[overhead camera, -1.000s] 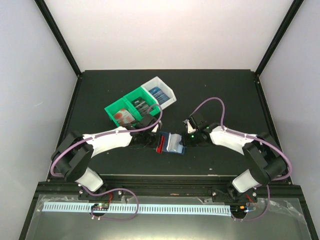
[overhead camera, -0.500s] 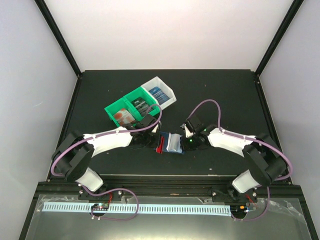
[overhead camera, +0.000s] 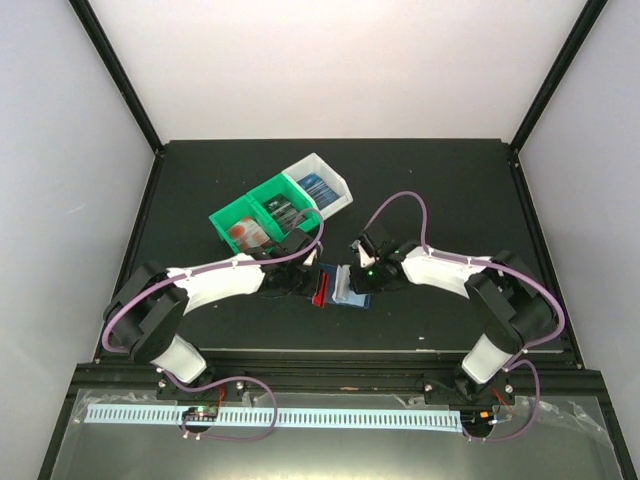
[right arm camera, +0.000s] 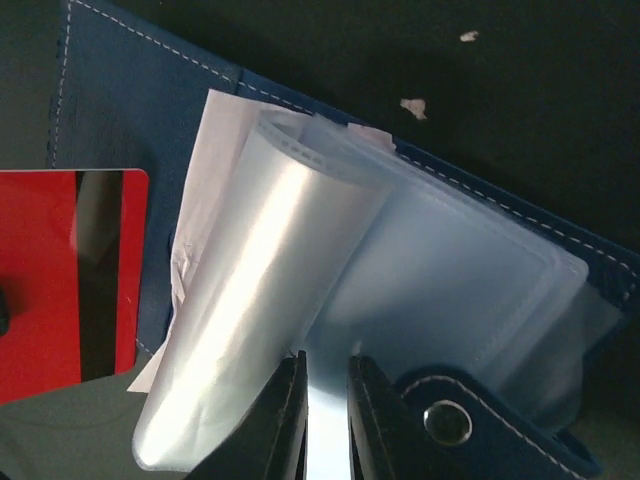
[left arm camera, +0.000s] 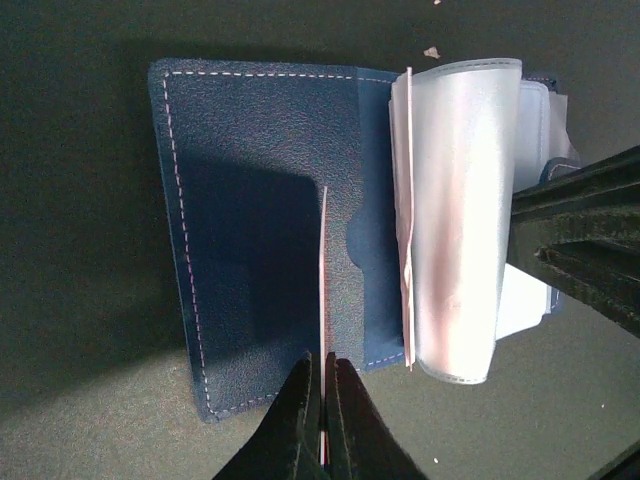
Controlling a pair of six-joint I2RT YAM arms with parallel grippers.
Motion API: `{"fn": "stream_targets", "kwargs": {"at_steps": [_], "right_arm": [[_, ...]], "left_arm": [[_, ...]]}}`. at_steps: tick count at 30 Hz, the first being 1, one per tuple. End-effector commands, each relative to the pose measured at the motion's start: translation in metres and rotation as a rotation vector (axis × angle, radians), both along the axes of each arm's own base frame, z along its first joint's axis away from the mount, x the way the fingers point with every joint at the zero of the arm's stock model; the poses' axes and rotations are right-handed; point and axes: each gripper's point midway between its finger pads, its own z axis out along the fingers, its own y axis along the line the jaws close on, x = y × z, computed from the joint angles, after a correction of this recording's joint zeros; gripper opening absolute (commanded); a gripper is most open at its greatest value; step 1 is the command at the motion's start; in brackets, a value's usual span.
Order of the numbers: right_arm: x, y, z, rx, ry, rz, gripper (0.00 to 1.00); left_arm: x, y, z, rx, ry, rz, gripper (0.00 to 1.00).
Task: Put the credit cards into the card holder
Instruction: Insert the credit card into the card holder.
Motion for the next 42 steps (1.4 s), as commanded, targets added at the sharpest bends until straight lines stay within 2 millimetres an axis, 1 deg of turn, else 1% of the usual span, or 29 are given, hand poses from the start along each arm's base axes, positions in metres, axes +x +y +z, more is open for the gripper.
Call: {"fn": "stream_targets", "kwargs": {"at_steps": [1, 6, 9, 14, 16, 20, 25, 28, 30, 35, 39, 42], "right_arm": [[0.008, 0.018, 0.004, 0.051, -0.028, 0.033, 0.17], [0.012, 0.037, 0.014, 0.150, -0.046, 0.075, 0.23], [0.012, 0.046, 0.018, 0.193, -0.049, 0.098, 0.24], [0.014, 0.053, 0.018, 0.224, -0.042, 0.114, 0.24], [0.015, 0.055, 0.018, 0.230, -0.041, 0.115, 0.24], [0.017, 0.060, 0.017, 0.235, -0.044, 0.127, 0.25], [0.018, 0.071, 0.019, 0.283, -0.031, 0.153, 0.25], [0.019, 0.076, 0.023, 0.316, -0.031, 0.154, 0.24], [0.021, 0.077, 0.021, 0.305, -0.030, 0.149, 0.24], [0.029, 0.071, 0.004, 0.230, -0.007, 0.099, 0.24], [0.036, 0.063, -0.009, 0.162, 0.005, 0.035, 0.24], [0.038, 0.058, -0.013, 0.133, 0.003, 0.010, 0.24]], "left_arm": [[-0.007, 0.004, -0.013, 0.027, 0.033, 0.000, 0.02], [-0.009, 0.005, -0.012, 0.026, 0.032, 0.002, 0.01], [-0.009, 0.005, -0.011, 0.020, 0.032, 0.009, 0.01], [-0.007, 0.005, -0.004, -0.002, 0.017, 0.029, 0.02], [-0.005, 0.008, 0.000, 0.006, 0.004, 0.052, 0.02], [0.001, 0.016, 0.016, -0.001, -0.057, 0.100, 0.01], [0.002, 0.013, 0.046, -0.074, -0.120, 0.090, 0.01], [0.000, 0.013, 0.057, -0.106, -0.135, 0.090, 0.02], [-0.001, 0.012, 0.062, -0.123, -0.144, 0.087, 0.02], [-0.004, 0.006, 0.062, -0.152, -0.138, 0.049, 0.02], [-0.003, 0.000, 0.056, -0.167, -0.131, 0.027, 0.02], [0.002, -0.001, 0.045, -0.147, -0.122, 0.022, 0.01]]}}
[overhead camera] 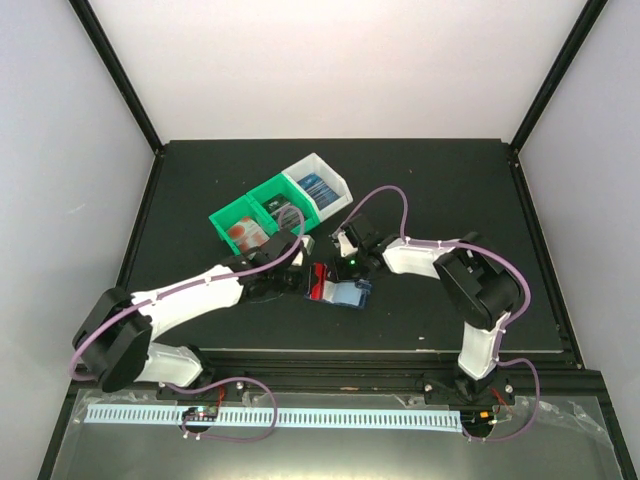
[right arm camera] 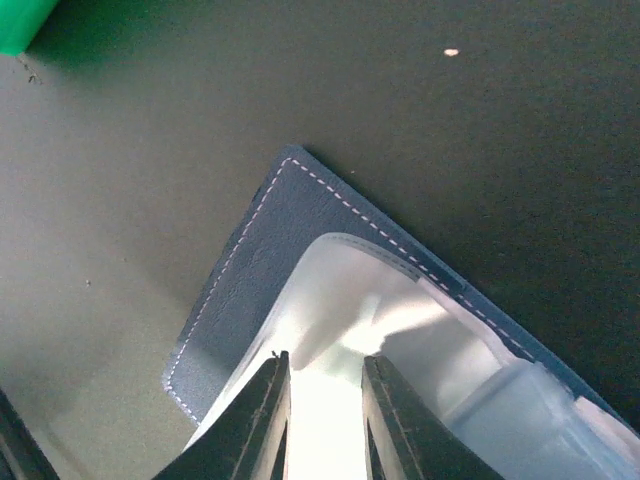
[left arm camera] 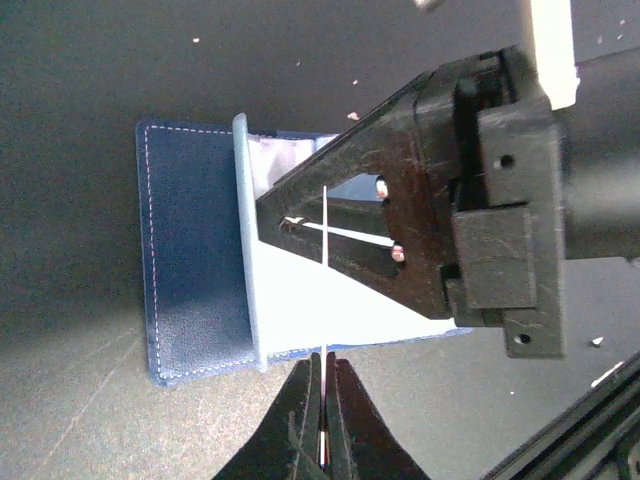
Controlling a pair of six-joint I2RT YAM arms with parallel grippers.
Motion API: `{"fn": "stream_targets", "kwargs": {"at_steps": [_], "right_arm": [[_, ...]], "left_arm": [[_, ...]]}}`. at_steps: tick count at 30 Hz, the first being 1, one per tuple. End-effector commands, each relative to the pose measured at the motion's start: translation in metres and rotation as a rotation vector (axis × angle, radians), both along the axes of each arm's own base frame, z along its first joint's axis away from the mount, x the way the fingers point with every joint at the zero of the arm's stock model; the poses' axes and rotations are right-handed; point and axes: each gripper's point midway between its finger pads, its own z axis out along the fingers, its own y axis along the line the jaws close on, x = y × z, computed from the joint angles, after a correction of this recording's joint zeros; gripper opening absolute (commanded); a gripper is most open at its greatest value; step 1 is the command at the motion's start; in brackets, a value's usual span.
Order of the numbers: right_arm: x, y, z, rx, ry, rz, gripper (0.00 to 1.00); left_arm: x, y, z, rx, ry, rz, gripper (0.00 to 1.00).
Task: Put the credit cards into the card holder
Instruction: Insert the credit card into the card holder.
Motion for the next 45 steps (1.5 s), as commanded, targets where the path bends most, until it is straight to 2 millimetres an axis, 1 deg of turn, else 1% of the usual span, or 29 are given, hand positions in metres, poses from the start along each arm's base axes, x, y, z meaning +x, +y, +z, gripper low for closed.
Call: {"fn": "stream_targets", "kwargs": {"at_steps": [1, 5, 8, 10, 12, 14, 17, 21, 23, 26, 30, 36, 40, 45], "right_arm": [[0.007, -0.009, -0.007, -0.075, -0.007, -0.061, 0.24], [0.008, -0.010, -0.007, -0.083, -0.011, -0.062, 0.23], [0.010, -0.014, -0.004, -0.103, -0.023, -0.073, 0.23], [0.012, -0.020, 0.003, -0.119, -0.048, -0.087, 0.23], [0.013, -0.026, 0.011, -0.137, -0.076, -0.094, 0.23], [0.010, -0.031, 0.019, -0.146, -0.093, -0.094, 0.23], [-0.006, -0.035, 0.020, -0.148, -0.062, -0.045, 0.23], [-0.028, -0.048, 0.012, -0.167, -0.018, -0.011, 0.23], [-0.037, -0.056, 0.008, -0.182, -0.002, -0.009, 0.23], [-0.044, -0.068, 0.000, -0.229, 0.011, -0.019, 0.23], [-0.042, -0.085, -0.008, -0.312, -0.007, -0.050, 0.23], [-0.030, -0.102, 0.001, -0.401, -0.069, -0.100, 0.23], [-0.031, -0.113, 0.004, -0.445, -0.085, -0.120, 0.24], [-0.034, -0.123, 0.000, -0.488, -0.087, -0.128, 0.27]], "left_arm": [[0.009, -0.010, -0.009, -0.009, -0.008, -0.037, 0.02], [0.012, -0.011, -0.029, 0.018, 0.016, -0.053, 0.01], [0.014, -0.003, -0.041, 0.070, 0.029, -0.040, 0.02], [0.016, 0.003, -0.047, 0.103, 0.033, -0.025, 0.02], [0.016, 0.005, -0.050, 0.111, 0.039, -0.025, 0.02], [0.015, 0.001, -0.051, 0.099, 0.053, -0.039, 0.02], [0.013, -0.007, -0.051, 0.066, 0.074, -0.064, 0.02], [0.011, -0.019, -0.049, 0.026, 0.102, -0.098, 0.02], [0.012, -0.024, -0.047, 0.013, 0.108, -0.117, 0.02], [0.013, -0.029, -0.046, 0.001, 0.113, -0.132, 0.02], [0.014, -0.037, -0.042, -0.019, 0.118, -0.156, 0.02], [0.016, -0.049, -0.040, -0.053, 0.154, -0.177, 0.02], [0.020, -0.051, -0.039, -0.054, 0.163, -0.159, 0.02], [0.020, -0.053, -0.041, -0.059, 0.185, -0.147, 0.01]]}}
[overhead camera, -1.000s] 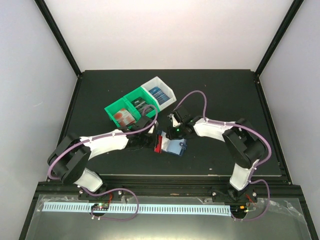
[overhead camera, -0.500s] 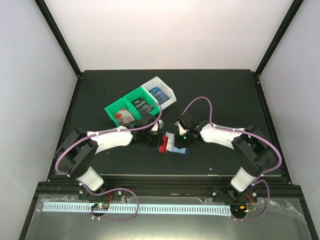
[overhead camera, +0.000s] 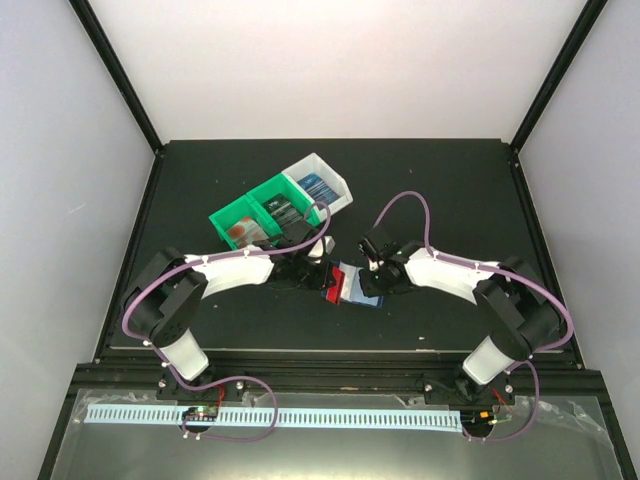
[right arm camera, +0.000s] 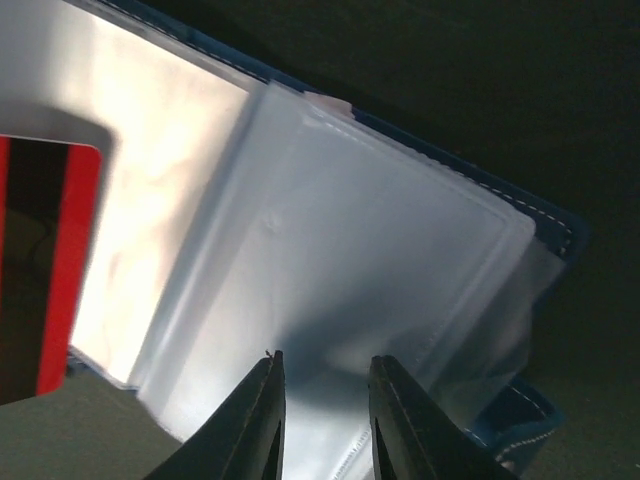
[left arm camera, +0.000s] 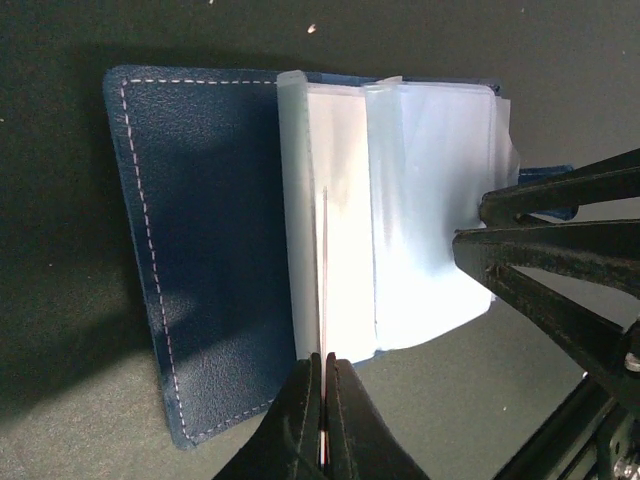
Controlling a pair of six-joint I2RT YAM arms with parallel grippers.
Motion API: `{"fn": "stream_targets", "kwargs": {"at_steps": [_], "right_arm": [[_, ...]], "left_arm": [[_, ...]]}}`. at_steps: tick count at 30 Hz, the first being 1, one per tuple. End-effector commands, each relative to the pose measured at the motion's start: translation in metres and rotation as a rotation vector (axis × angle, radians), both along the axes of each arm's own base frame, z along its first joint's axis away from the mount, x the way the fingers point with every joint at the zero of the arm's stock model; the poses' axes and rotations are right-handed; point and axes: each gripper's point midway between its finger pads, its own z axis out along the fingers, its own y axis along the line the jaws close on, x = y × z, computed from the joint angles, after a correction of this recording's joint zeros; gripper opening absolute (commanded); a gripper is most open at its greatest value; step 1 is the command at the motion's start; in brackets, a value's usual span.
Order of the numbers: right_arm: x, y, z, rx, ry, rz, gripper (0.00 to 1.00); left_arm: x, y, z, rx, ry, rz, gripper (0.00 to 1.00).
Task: Put the credit cards into the card holder
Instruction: Insert the credit card into the card holder.
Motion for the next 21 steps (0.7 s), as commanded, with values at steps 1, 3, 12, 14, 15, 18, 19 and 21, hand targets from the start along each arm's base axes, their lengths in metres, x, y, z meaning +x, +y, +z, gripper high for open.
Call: {"fn": "stream_targets", "kwargs": {"at_steps": [1, 3, 12, 14, 15, 18, 19, 21], "right_arm": [[-0.003, -0.020, -0.004, -0.092, -0.014, -0.017, 0.27], [-0.002, -0.024, -0.007, -0.115, -0.017, -0.021, 0.28], [-0.002, -0.021, -0.018, -0.115, -0.005, -0.004, 0.28], [-0.003, -0.020, -0.019, -0.104, -0.002, -0.004, 0.28], [-0.003, -0.020, -0.020, -0.100, -0.003, -0.004, 0.28], [-0.003, -0.020, -0.022, -0.089, -0.002, -0.011, 0.28], [-0.004, -0.020, -0.023, -0.084, 0.002, -0.012, 0.28], [-0.005, -0.020, -0.025, -0.078, 0.006, -0.016, 0.28]], "left_arm": [[0.005, -0.010, 0.010, -0.037, 0.017, 0.002, 0.02], [0.005, -0.013, 0.014, -0.054, 0.015, -0.002, 0.02], [0.003, -0.042, 0.035, -0.123, -0.065, -0.125, 0.02], [0.005, -0.047, 0.034, -0.120, -0.067, -0.124, 0.02], [0.007, -0.049, 0.033, -0.116, -0.069, -0.118, 0.02], [0.016, -0.051, 0.031, -0.104, -0.079, -0.090, 0.01], [0.018, -0.052, 0.029, -0.101, -0.080, -0.086, 0.02], [0.020, -0.055, 0.026, -0.098, -0.073, -0.085, 0.02]]}}
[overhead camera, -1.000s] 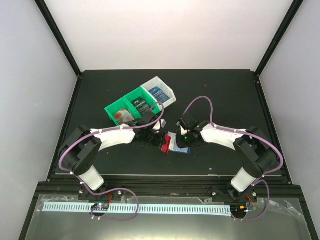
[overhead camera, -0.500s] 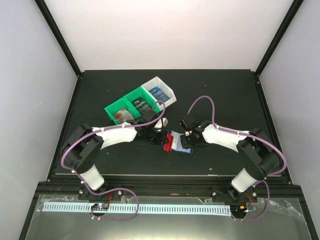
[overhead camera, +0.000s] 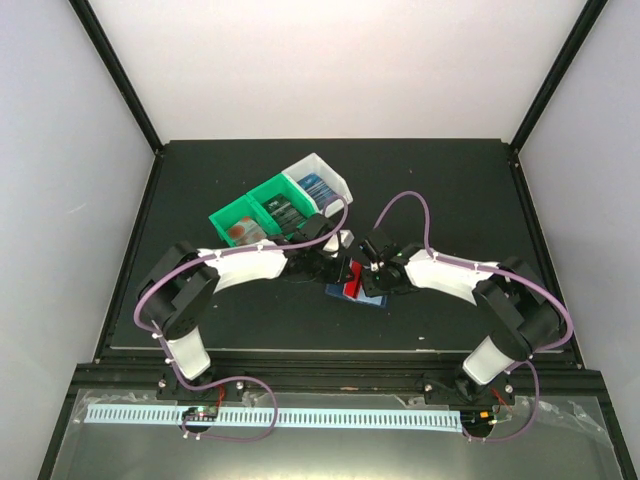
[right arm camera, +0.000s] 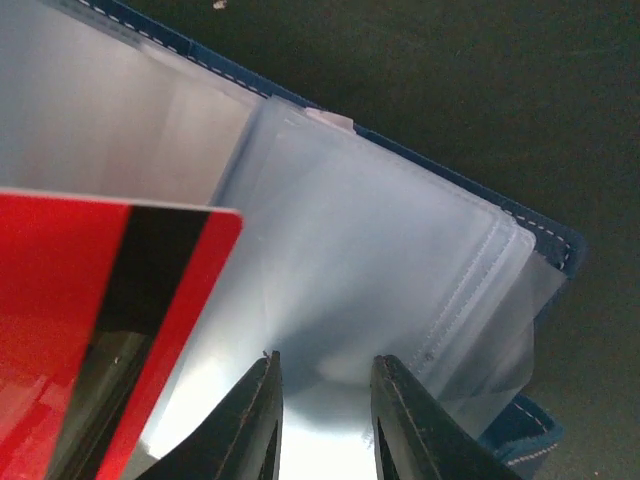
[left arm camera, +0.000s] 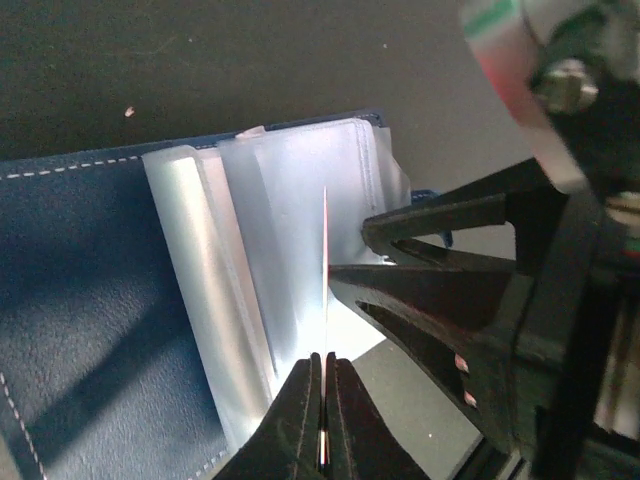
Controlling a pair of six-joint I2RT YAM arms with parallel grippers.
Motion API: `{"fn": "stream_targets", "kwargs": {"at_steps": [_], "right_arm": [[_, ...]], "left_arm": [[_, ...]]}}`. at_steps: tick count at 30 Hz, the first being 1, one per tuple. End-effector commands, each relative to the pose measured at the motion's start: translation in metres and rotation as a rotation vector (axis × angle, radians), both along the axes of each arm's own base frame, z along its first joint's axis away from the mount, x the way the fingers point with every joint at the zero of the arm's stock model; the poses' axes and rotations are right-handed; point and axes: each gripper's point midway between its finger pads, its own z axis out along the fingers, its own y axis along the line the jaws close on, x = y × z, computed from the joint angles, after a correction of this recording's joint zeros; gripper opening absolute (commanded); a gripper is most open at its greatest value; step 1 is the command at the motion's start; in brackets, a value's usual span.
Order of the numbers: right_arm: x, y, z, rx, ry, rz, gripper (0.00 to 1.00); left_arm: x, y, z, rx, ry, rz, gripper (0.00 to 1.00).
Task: Put the credit cards into the card holder
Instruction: Insert the credit card into the card holder.
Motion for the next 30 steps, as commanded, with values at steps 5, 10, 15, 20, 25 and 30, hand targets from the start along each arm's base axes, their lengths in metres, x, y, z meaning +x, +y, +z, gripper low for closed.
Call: {"fn": "stream_targets", "kwargs": {"at_steps": [5, 10, 15, 20, 25, 30], "right_arm": [[-0.007, -0.014, -0.017, -0.030, 0.023, -0.037, 0.27], [-0.002, -0.019, 0.003, -0.034, -0.030, -0.058, 0.27], [-0.002, -0.026, 0.011, -0.069, -0.035, -0.070, 0.30], [-0.006, -0.026, -0.001, -0.073, -0.008, -0.067, 0.33], [-0.010, -0.024, -0.012, -0.065, 0.019, -0.064, 0.32], [-0.014, -0.026, -0.020, -0.071, 0.037, -0.065, 0.30]], "left_arm": [[0.016, -0.014, -0.010, 0.010, -0.022, 0.008, 0.02], [0.018, -0.011, -0.021, 0.046, -0.017, 0.026, 0.02], [0.021, -0.007, -0.027, 0.065, -0.008, 0.062, 0.02], [0.020, -0.005, -0.030, 0.071, 0.003, 0.075, 0.02], [0.021, 0.009, -0.029, 0.125, 0.004, 0.140, 0.01], [0.021, 0.011, -0.026, 0.115, 0.007, 0.162, 0.02]]}}
